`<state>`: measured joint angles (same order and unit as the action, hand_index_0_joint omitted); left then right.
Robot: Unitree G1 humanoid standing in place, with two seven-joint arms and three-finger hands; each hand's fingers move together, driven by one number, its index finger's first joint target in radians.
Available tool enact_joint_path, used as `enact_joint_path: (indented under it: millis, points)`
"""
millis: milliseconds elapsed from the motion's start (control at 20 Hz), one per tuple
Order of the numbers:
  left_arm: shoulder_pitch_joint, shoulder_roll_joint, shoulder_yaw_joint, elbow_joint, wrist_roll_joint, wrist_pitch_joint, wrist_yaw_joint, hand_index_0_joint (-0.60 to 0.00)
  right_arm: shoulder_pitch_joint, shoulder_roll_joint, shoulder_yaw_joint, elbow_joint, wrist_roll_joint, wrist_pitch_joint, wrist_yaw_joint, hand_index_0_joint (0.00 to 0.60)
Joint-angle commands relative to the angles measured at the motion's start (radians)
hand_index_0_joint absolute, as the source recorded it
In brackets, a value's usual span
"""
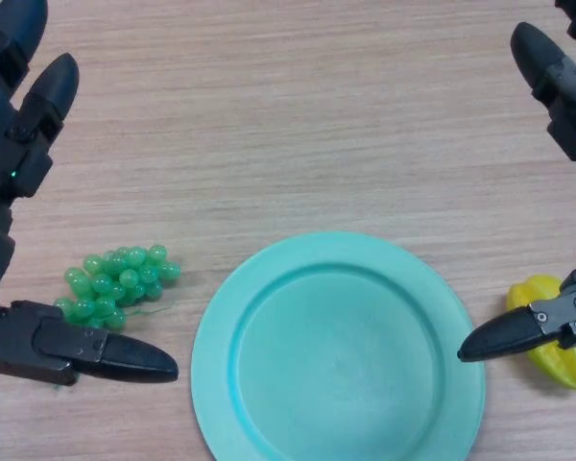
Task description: Pick up the green grapes and place it on the plate
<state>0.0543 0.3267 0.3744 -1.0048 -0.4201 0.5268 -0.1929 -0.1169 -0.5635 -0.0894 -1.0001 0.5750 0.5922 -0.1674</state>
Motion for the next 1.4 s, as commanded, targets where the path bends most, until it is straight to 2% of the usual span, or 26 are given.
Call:
enact_joint_path:
  millis: [50, 250, 300, 450, 550, 600, 750, 800, 1000, 1200, 1400]
  points:
    - [-0.018, 0.02, 0.068, -0.042, 0.012, -0.138, -0.006, 0.0, -0.04, -0.015, -0.067, -0.047, -0.031, -0.094, 0.001, 0.0]
    - [-0.009, 0.008, 0.063, -0.042, 0.006, -0.139, -0.009, 0.0, -0.041, -0.001, -0.072, -0.047, -0.035, -0.086, 0.014, 0.0]
    - [-0.014, -0.008, 0.073, -0.036, 0.026, -0.139, -0.025, 0.0, -0.035, 0.003, -0.072, -0.047, -0.036, -0.088, 0.017, 0.0]
    - [-0.025, -0.008, 0.139, 0.075, 0.082, -0.223, -0.083, 0.0, -0.025, 0.021, -0.073, -0.047, -0.038, -0.094, 0.026, 0.0]
    - [-0.022, -0.001, 0.165, 0.194, 0.177, -0.332, -0.112, 0.0, -0.019, 0.033, -0.087, -0.047, -0.032, -0.098, 0.029, 0.0]
    - [-0.017, 0.004, 0.165, 0.28, 0.274, -0.409, -0.12, 0.0, -0.014, 0.037, -0.09, -0.047, -0.034, -0.104, 0.029, 0.0]
    - [0.004, 0.008, 0.15, 0.443, 0.457, -0.523, -0.131, 0.0, 0.002, 0.03, -0.1, -0.047, -0.019, -0.12, 0.025, 0.0]
    - [0.015, 0.008, 0.141, 0.502, 0.535, -0.552, -0.128, 0.0, 0.009, 0.025, -0.1, -0.047, -0.017, -0.128, 0.021, 0.0]
    - [0.011, 0.011, 0.079, 0.637, 0.655, -0.546, -0.109, 0.0, 0.019, 0.007, -0.113, -0.047, 0.004, -0.14, 0.012, 0.0]
    - [-0.049, 0.043, -0.021, 0.773, 0.74, -0.54, -0.043, 0.0, 0.027, 0.047, -0.117, -0.047, -0.021, -0.137, 0.038, 0.0]
    - [-0.1, 0.051, -0.113, 0.857, 0.804, -0.527, 0.004, 0.0, 0.037, 0.078, -0.15, -0.047, -0.018, -0.128, 0.068, 0.0]
